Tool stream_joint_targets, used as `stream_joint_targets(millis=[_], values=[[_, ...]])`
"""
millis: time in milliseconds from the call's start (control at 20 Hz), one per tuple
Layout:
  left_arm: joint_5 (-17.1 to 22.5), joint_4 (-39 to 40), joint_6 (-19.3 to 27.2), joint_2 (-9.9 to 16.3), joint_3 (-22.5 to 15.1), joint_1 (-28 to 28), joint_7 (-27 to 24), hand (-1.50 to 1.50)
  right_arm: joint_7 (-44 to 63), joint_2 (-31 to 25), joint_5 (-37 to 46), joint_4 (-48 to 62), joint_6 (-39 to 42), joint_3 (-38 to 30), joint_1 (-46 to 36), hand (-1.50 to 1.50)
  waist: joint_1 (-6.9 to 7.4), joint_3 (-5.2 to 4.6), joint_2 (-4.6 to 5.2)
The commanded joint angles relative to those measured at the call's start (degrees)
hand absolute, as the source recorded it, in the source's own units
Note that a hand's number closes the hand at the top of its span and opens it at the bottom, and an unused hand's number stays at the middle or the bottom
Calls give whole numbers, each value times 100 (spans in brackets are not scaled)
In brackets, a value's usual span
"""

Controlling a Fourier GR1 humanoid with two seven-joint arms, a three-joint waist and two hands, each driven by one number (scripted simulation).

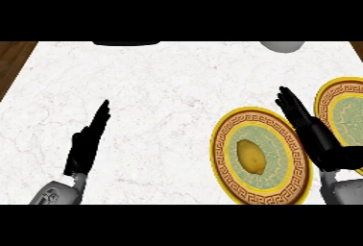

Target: Pick the lemon from the plate and place it in the plate

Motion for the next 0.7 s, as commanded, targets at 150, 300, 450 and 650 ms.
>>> stream_joint_targets(millis=[150,300,450,650], values=[[186,106,-306,270,586,24,-590,0,1696,1400,206,-352,-1400,621,-567,150,-12,-151,-75],[190,95,-370,250,445,65,-542,0,1484,-386,2130,129,-1375,795,-1065,150,76,-421,-210],[466,86,-676,368,682,347,-887,0,1376,1688,2232,92,-3760,561,-639,-150,-7,-156,-91],[711,204,-1041,415,907,589,-1219,0,723,2469,3279,46,-4712,1658,-68,-150,-31,-146,-76]])
